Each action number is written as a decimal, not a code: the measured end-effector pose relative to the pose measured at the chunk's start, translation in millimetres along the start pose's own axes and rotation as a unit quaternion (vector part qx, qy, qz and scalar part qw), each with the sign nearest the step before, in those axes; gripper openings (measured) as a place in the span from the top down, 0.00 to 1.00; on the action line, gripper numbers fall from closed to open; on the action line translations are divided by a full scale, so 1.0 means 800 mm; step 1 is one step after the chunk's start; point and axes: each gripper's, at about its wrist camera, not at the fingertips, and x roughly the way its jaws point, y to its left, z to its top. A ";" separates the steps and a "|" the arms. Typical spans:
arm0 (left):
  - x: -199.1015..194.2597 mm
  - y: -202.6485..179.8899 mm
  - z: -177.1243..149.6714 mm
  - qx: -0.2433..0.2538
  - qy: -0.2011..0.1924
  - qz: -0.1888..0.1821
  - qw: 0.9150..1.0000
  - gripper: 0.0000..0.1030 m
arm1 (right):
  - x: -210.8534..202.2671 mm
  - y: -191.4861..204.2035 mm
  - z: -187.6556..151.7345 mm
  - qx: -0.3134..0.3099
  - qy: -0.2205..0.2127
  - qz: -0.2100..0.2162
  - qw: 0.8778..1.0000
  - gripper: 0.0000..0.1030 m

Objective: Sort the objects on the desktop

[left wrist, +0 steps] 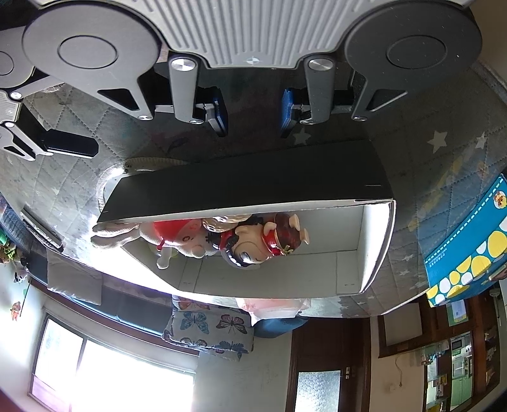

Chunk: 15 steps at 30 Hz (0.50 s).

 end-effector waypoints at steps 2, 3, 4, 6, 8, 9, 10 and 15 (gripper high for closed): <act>0.000 0.000 0.000 0.000 0.001 0.000 1.000 0.65 | 0.000 -0.001 -0.001 0.003 0.000 0.000 1.000 0.00; 0.001 0.000 -0.001 0.000 0.002 0.000 1.000 0.65 | 0.001 -0.002 -0.001 0.004 0.000 -0.001 1.000 0.00; 0.001 0.000 0.000 0.000 0.003 -0.003 1.000 0.65 | 0.001 -0.003 -0.001 0.005 0.000 -0.001 1.000 0.00; 0.002 0.001 -0.001 0.000 0.005 -0.006 1.000 0.65 | 0.000 -0.004 -0.001 0.007 0.000 -0.001 1.000 0.00; 0.002 0.000 -0.001 0.003 0.002 -0.004 1.000 0.65 | 0.000 -0.005 -0.001 0.009 0.000 0.000 1.000 0.00; 0.002 -0.001 -0.001 0.003 0.002 -0.003 1.000 0.65 | 0.000 -0.005 -0.001 0.009 -0.001 0.000 1.000 0.00; 0.002 -0.001 -0.001 0.003 0.002 -0.003 1.000 0.65 | 0.000 -0.005 -0.001 0.009 -0.001 0.000 1.000 0.00; 0.001 -0.002 -0.001 0.006 0.000 -0.002 1.000 0.65 | -0.001 -0.006 -0.001 0.010 -0.003 0.002 1.000 0.00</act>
